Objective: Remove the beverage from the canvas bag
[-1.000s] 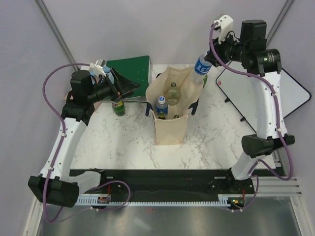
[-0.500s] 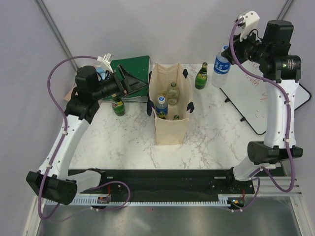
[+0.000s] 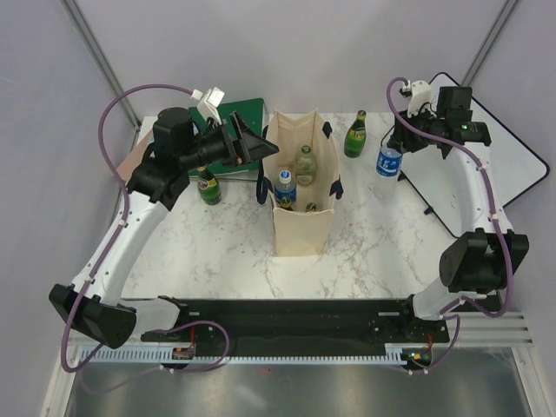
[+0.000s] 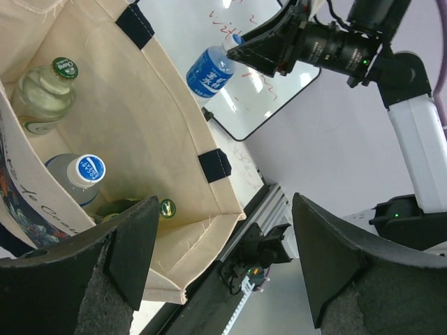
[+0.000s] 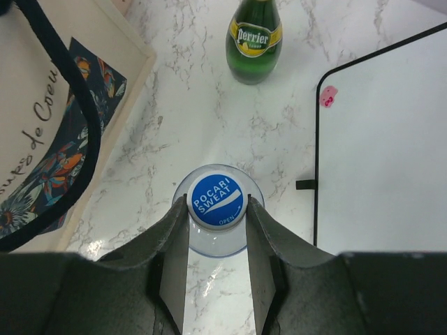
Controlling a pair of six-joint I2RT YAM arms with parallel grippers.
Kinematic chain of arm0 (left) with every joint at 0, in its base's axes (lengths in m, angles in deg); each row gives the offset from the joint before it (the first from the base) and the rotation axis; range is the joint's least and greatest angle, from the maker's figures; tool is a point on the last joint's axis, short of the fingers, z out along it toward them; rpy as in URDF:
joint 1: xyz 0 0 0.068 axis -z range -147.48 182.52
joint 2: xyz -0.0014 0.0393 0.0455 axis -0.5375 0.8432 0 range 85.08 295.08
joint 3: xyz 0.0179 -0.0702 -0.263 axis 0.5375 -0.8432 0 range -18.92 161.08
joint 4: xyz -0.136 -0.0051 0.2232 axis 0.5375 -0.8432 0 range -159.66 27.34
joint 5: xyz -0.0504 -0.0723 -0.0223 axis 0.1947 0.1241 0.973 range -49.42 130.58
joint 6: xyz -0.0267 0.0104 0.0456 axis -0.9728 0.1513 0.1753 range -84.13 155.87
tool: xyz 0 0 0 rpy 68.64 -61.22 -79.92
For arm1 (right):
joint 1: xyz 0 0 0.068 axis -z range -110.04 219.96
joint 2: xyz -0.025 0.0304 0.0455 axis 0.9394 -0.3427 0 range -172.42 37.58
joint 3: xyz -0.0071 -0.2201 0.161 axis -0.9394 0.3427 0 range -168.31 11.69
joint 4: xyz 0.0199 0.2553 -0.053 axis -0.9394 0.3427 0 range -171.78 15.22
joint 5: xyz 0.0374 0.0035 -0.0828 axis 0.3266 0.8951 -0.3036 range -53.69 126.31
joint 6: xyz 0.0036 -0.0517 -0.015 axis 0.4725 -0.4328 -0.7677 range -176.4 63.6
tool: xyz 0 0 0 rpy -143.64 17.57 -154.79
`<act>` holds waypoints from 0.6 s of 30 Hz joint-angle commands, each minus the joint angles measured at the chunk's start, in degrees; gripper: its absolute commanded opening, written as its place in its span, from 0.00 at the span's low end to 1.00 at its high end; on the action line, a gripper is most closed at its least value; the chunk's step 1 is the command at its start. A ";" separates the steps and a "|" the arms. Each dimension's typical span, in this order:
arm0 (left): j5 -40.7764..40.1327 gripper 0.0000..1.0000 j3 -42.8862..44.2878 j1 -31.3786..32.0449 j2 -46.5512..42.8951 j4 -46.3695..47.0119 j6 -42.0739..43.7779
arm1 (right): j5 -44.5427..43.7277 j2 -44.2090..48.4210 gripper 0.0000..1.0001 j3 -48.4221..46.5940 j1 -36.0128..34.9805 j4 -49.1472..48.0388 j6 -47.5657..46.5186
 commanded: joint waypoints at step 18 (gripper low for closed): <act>-16.42 0.83 6.08 9.13 5.25 -9.34 15.50 | 0.59 -3.15 0.00 14.13 -0.14 -40.02 3.34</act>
